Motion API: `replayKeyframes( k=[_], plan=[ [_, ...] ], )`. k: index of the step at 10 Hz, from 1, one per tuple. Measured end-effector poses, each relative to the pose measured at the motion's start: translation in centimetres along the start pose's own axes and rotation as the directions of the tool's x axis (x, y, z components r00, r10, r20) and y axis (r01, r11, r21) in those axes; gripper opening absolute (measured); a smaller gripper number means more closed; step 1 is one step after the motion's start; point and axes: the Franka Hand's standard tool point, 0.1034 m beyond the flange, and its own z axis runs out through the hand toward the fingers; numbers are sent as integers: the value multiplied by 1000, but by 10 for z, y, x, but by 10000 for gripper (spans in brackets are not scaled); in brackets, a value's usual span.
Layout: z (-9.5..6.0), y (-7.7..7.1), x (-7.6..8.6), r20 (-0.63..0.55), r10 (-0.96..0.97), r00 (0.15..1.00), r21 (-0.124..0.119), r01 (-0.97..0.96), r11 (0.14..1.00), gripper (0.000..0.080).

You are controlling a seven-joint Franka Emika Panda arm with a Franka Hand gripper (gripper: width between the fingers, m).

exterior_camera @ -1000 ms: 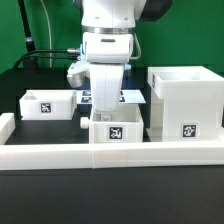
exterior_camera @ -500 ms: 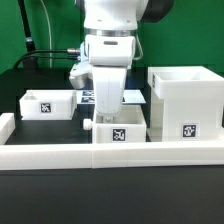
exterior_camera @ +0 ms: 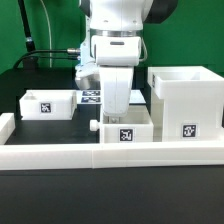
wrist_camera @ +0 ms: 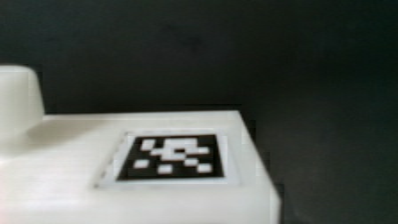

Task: Assemble drawer

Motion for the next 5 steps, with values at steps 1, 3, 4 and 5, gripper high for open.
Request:
replayKeyframes(
  k=[1, 3, 4, 5],
  plan=[
    [1, 1, 4, -8, 8, 1000, -32, -8, 999, 44],
    [2, -1, 6, -8, 14, 1000, -28, -14, 1000, 44],
    [3, -1, 7, -7, 12, 1000, -28, -12, 1000, 44],
    [2, -2, 13, -6, 5, 1000, -29, -5, 1000, 44]
  ],
)
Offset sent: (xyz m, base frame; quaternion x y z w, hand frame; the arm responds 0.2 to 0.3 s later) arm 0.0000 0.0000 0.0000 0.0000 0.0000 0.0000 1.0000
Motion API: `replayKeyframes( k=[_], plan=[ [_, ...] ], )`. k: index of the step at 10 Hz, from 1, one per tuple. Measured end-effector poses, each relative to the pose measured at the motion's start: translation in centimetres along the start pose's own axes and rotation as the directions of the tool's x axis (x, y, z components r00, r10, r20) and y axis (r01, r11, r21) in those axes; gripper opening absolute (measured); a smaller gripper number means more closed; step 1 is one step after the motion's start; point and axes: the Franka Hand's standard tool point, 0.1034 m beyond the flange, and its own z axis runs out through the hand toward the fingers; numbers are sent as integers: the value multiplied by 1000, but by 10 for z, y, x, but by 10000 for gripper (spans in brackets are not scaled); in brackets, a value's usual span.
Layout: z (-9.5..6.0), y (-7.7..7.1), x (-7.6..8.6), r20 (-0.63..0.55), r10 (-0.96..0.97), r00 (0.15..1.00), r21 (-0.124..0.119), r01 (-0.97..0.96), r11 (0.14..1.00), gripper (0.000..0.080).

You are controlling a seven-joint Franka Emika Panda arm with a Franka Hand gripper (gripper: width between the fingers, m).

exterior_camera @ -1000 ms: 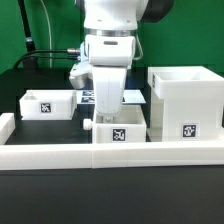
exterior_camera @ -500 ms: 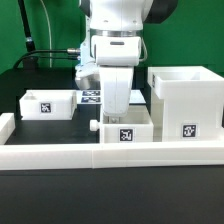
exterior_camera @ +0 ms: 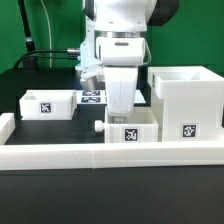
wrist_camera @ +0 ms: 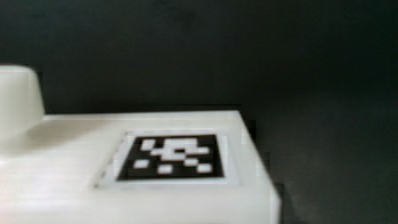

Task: Assemble drawer

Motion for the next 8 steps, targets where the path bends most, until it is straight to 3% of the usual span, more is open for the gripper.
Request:
replayKeyframes(
  k=[3, 8],
  plan=[
    [0, -2, 8, 9, -12, 1000, 20, 12, 1000, 44],
    [1, -3, 11, 10, -19, 1000, 22, 19, 1000, 44]
  ],
)
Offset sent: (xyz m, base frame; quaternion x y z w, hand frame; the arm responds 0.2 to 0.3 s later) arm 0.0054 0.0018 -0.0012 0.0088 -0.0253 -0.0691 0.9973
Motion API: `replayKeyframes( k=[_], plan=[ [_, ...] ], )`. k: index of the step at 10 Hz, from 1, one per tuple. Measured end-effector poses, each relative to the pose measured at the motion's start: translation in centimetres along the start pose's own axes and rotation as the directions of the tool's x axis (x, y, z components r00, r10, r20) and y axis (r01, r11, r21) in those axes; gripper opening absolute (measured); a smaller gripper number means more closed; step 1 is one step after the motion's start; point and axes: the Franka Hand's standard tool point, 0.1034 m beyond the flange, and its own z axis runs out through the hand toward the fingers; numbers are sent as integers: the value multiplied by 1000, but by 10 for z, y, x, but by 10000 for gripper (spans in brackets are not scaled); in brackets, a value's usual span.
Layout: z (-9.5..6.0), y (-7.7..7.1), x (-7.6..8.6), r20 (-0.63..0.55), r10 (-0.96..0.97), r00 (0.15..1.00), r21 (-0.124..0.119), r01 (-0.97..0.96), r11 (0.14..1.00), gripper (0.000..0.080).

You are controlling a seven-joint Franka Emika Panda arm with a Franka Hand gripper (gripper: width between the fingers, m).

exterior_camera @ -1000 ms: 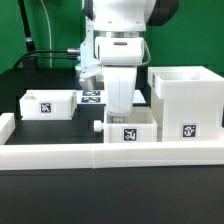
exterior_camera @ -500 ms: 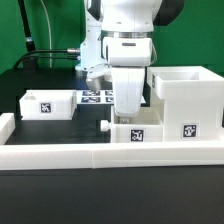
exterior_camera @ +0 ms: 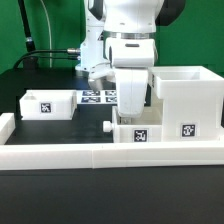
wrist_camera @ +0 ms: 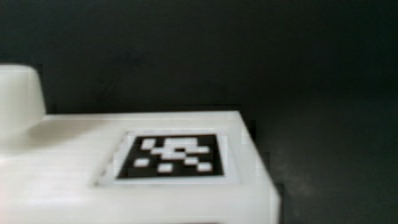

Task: Assemble drawer

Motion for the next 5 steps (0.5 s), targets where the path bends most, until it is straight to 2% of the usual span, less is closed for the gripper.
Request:
replayKeyframes(
  k=[3, 4, 5],
  plan=[
    [-1, 3, 4, 4, -1, 1000, 14, 1, 1000, 44],
    [-1, 3, 3, 4, 0, 1000, 14, 0, 1000, 134],
    [-1, 3, 2, 4, 1, 1000, 13, -1, 1000, 134]
  ],
)
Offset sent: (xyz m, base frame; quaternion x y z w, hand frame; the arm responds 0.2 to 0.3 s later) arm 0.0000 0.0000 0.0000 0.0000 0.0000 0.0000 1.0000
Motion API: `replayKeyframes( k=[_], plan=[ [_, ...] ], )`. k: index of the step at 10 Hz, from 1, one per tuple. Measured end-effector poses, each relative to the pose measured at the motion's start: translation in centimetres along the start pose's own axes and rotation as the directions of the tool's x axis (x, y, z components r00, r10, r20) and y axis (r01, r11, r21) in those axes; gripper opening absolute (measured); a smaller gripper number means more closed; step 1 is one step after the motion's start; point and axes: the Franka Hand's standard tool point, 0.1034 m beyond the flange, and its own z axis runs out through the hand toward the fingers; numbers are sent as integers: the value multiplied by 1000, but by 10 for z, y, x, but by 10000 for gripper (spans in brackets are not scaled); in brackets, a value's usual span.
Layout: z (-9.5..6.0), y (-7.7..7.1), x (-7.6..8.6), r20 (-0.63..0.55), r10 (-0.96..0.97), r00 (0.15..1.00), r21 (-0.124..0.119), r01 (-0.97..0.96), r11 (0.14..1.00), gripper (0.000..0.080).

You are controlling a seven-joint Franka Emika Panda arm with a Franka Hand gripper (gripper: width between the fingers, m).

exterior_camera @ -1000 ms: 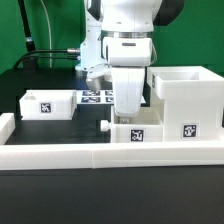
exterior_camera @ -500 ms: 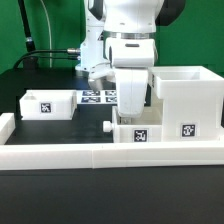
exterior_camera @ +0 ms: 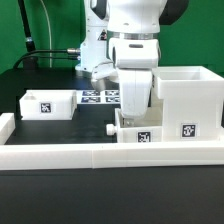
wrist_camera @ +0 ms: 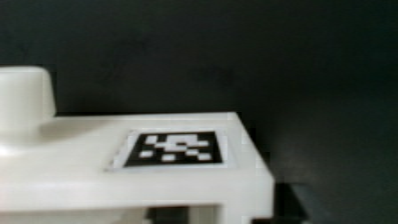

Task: Assemble drawer

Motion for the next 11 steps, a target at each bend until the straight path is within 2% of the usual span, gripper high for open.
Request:
replayKeyframes(
  k=[1, 2, 3, 4, 5, 7, 9, 11],
  plan=[
    [-4, 1, -1, 0, 2, 1000, -4, -2, 1000, 318],
    [-8, 1, -2, 4, 2, 1000, 1, -2, 1000, 318],
    [-16, 2, -3, 7, 3, 1000, 4, -3, 1000, 491],
    [-25, 4, -4, 11, 4, 1000, 2, -4, 1000, 611],
    [-33, 5, -7, 15, 1, 1000, 2, -1, 1000, 611],
    [-44, 7, -28, 28, -7, 1000, 17, 7, 1000, 643],
    [-43, 6, -52, 31, -9, 999, 22, 9, 1000, 649],
    [-42, 5, -58, 27, -15, 1000, 23, 15, 1000, 649]
  ],
)
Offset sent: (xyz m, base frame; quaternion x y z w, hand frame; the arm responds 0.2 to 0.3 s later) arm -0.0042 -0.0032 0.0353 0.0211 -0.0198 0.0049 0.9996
